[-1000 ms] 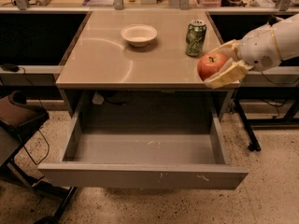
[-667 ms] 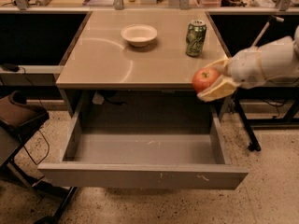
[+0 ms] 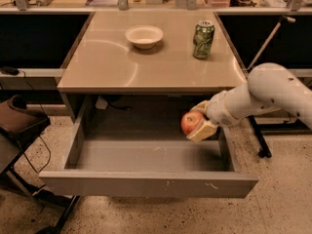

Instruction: Place apple into top drawer

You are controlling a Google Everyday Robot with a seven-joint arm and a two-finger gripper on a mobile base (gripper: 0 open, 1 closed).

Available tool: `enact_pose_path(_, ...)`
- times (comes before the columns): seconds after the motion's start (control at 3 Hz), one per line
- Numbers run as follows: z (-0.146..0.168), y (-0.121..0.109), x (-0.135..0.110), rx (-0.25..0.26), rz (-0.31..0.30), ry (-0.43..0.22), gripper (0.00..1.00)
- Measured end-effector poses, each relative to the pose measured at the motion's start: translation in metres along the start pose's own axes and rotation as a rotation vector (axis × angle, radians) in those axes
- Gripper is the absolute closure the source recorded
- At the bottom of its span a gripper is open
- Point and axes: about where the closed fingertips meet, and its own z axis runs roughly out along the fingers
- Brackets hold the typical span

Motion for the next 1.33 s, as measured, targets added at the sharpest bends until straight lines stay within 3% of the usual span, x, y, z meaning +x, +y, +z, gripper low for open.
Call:
enact_pose_path(0.33,0.036,0.033,0.020,-0.097,-0.047,0.133,1.00)
enact_pose_path(0.67,0.063,0.060,0.030,-0.185,-0.090,0.213,1.00)
enact_pose_path(1.33,0.065,0.061,0.031,-0.191,-0.096,0.218,0.58)
